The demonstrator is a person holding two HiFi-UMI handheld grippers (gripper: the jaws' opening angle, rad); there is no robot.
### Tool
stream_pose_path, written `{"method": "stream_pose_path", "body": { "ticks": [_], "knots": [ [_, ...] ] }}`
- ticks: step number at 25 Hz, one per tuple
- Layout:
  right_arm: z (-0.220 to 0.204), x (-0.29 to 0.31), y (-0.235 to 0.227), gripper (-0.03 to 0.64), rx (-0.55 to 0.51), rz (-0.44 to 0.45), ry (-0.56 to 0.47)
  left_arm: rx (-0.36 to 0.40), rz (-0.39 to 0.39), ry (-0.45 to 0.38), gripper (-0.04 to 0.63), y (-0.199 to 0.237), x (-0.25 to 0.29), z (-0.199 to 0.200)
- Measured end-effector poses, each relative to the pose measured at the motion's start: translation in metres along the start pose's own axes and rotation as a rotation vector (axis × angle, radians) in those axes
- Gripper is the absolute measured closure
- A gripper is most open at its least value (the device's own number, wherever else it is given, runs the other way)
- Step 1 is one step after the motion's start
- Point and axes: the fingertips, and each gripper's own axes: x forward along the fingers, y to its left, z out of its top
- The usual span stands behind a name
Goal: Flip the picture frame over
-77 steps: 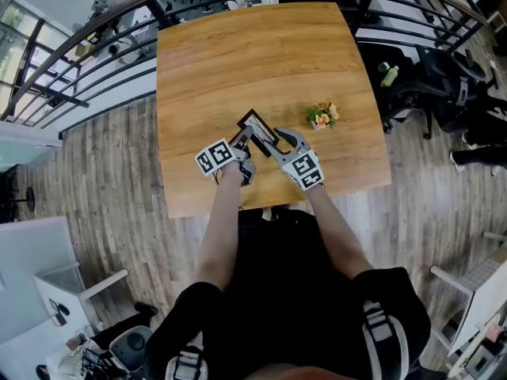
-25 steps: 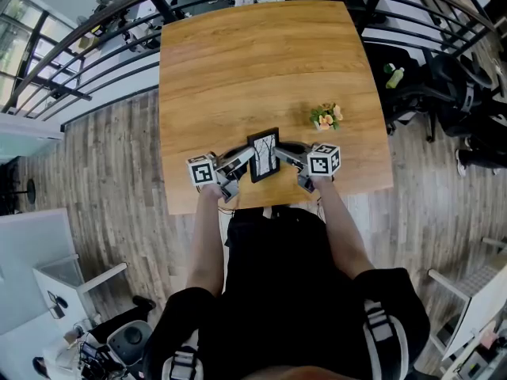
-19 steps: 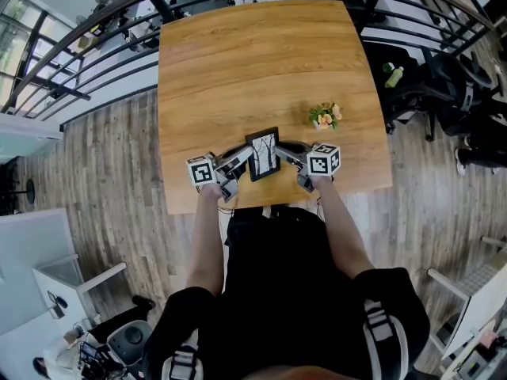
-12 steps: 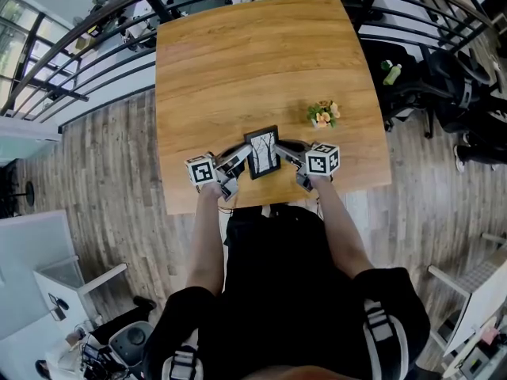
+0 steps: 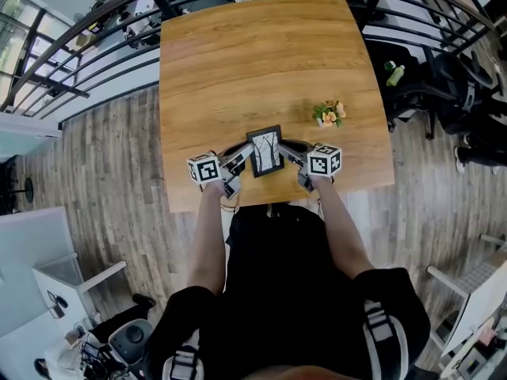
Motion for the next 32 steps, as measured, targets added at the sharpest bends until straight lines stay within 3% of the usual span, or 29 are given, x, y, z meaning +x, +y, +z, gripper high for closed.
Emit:
{"method": "stream_pose_path", "body": {
  "ticks": [8,32],
  "knots": [
    [-0.009,0.021,0.009,0.525,0.014,-0.048,-0.007,-0.015,0.022,0.012,0.514,0.023,-0.023,0.004],
    [-0.042,0.059,-0.001,0.526,0.032,-0.247,-0.025,-0.015,0.108,0.152,0.514,0.082,-0.045,-0.004]
  ]
}}
